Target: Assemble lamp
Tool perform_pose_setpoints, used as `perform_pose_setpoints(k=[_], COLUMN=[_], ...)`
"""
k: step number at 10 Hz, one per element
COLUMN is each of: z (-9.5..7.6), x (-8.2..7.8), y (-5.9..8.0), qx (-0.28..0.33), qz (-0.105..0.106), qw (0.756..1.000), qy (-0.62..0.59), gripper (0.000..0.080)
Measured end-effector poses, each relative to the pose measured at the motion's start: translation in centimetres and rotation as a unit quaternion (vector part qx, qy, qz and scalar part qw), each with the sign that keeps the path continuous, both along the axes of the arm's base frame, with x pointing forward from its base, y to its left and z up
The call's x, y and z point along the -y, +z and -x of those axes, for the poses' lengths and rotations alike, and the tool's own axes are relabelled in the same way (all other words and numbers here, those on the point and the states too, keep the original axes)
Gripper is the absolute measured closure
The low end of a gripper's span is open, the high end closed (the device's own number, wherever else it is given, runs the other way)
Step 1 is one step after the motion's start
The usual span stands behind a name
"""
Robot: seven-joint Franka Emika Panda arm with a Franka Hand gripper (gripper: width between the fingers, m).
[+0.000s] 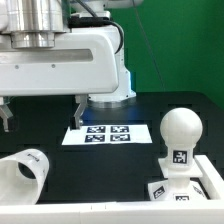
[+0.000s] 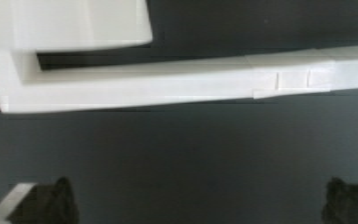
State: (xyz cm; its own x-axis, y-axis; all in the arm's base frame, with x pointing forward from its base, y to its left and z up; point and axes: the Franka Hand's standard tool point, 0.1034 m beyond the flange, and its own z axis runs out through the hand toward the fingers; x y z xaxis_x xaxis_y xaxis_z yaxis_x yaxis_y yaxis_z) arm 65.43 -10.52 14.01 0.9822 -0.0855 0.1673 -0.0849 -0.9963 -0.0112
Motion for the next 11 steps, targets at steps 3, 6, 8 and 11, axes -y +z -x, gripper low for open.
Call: perform_pose_setpoints(k=[3, 6, 8, 11], z=[0.1, 0.3, -0.2, 0.9], x=[0.1, 0.8, 0.3, -0.1], y=[-0.1, -1.3, -1.3, -1.6], qx=[-0.001, -0.072, -0.115, -0.2], qz=[0.0, -0.022, -0.038, -0.051], qw=[1.0, 0.997, 0.993, 0.979], qy=[-0.001, 0.001, -0.012, -0.013], gripper=[0.0101, 0.0101, 0.0101, 0.0101])
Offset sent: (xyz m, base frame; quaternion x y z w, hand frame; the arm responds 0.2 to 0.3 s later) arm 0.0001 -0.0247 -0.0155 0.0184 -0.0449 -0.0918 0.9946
